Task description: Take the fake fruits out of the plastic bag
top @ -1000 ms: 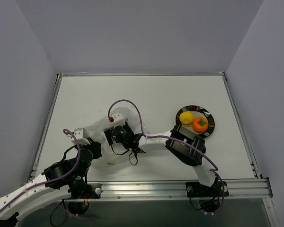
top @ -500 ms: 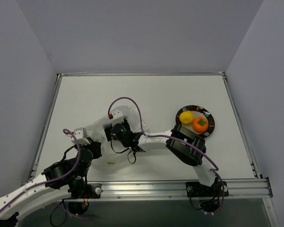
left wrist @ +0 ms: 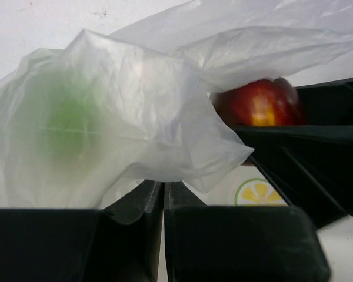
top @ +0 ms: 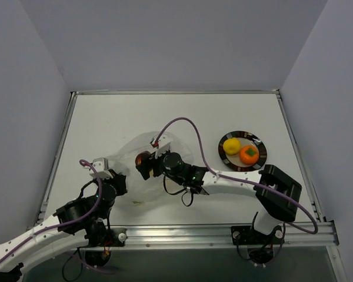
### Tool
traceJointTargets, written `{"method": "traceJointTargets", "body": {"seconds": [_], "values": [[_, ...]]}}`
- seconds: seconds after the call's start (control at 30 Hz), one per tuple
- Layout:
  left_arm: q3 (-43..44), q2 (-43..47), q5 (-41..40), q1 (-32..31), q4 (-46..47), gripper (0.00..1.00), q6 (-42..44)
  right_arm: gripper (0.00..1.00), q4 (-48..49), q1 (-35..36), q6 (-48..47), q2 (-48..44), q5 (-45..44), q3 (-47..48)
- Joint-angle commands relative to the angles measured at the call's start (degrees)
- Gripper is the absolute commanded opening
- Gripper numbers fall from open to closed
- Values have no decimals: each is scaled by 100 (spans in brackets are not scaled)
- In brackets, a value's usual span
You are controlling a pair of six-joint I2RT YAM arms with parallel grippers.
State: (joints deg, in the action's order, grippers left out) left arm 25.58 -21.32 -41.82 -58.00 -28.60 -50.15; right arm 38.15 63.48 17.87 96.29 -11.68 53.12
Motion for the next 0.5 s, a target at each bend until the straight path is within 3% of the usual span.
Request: {"method": "traceJointTargets", "body": {"seconds": [0.0, 0.17, 0.3, 0.47], "values": [[307, -223, -168, 43, 372, 2, 190, 53, 342, 41, -108, -741, 965, -232], [377, -338, -195, 43, 522, 2, 286, 53, 403, -55, -38, -1708, 1518, -819], [368, -329, -230, 52, 636, 2, 357, 53, 483, -617, 234, -2534, 2273, -1180], [430, -311, -318, 69, 794, 2, 506, 54, 263, -1101, 410, -2905, 2705, -1322]]}}
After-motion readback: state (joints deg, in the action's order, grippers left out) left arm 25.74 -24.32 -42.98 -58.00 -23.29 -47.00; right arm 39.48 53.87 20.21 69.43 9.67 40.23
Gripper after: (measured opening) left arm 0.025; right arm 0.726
